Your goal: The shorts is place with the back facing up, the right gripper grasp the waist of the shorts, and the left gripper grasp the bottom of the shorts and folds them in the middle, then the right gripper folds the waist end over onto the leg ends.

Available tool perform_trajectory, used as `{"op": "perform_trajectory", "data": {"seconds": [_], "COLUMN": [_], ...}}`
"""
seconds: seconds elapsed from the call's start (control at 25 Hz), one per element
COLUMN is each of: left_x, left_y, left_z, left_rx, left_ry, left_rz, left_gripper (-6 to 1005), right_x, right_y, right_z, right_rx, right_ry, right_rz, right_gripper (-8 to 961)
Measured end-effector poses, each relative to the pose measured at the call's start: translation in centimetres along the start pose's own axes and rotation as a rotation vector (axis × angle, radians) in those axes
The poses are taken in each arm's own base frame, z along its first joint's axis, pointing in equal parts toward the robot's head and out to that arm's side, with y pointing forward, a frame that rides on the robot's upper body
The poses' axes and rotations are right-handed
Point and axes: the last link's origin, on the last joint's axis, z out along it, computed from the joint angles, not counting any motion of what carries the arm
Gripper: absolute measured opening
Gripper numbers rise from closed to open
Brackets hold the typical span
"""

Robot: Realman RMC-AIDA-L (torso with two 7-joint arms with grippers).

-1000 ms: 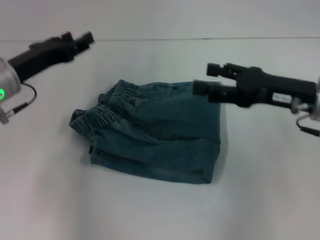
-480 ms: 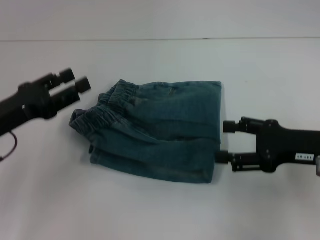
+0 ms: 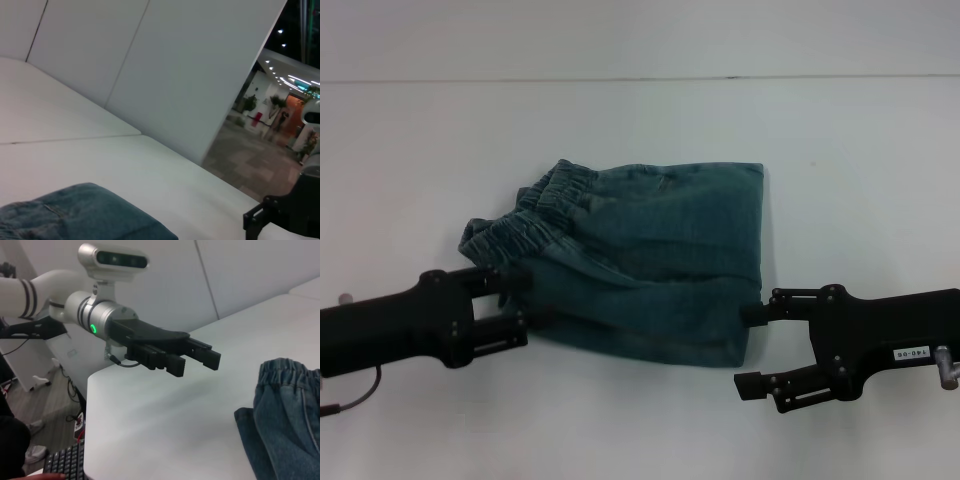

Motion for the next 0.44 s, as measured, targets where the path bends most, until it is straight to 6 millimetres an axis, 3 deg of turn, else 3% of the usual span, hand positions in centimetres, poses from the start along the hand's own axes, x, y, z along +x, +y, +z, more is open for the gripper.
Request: {"op": "perform_trajectory", "data": {"seconds": [0.44], "left_x": [-0.63], "left_y": [0.92], "left_z": [0.41], "left_rx": [-0.085], "left_ry": [-0.083], "left_rz": [-0.018], "left_gripper": [644], "right_x": [-0.09], "right_y": [0.02], "right_z": [-0.11], "right_rx": [-0.003], "right_ry": [-0.002], "right_rz": [0.011], "right_gripper": [946]}}
